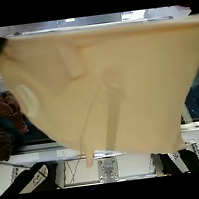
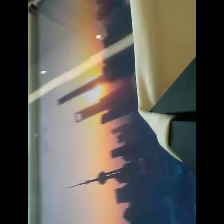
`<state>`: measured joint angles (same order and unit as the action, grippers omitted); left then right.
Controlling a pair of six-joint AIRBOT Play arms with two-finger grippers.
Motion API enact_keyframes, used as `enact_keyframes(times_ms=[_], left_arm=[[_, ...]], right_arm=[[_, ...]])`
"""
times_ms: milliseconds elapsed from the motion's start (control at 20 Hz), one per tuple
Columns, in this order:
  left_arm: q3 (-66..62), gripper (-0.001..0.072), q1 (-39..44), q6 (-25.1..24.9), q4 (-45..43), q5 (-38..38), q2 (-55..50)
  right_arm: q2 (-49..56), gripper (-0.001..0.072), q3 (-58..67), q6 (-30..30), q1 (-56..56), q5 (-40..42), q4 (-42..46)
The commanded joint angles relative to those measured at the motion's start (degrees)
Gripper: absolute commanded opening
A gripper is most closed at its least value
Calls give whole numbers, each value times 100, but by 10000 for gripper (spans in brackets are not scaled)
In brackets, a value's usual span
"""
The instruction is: Fold the shirts.
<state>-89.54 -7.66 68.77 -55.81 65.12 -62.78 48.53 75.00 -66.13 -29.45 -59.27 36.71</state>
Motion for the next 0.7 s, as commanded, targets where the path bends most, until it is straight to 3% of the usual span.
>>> enact_keyframes(times_ms=[0, 100, 200, 400, 550, 650], left_arm=[[769, 14, 1178, 717, -1937, -1517, -1209], [667, 14, 1458, 1591, -2828, -2597, -2090], [348, 14, 1482, 2061, -3018, -3117, -2879], [-393, 14, 1475, 2131, -3189, -2894, -3915], [-433, 15, 1473, 2122, -3305, -2636, -3934], [-433, 15, 1478, 2122, -3532, -1993, -3803]], right_arm=[[964, 25, -1045, -74, 1237, 1309, 992], [1681, 24, -1263, -289, 1676, 2387, 1257], [2437, 24, -1239, -286, 1867, 3215, 1054], [3480, 25, -1239, -284, 1904, 3969, 839], [3615, 24, -1239, -286, 1895, 4015, 1290], [3477, 24, -1239, -286, 1832, 3880, 1421]])
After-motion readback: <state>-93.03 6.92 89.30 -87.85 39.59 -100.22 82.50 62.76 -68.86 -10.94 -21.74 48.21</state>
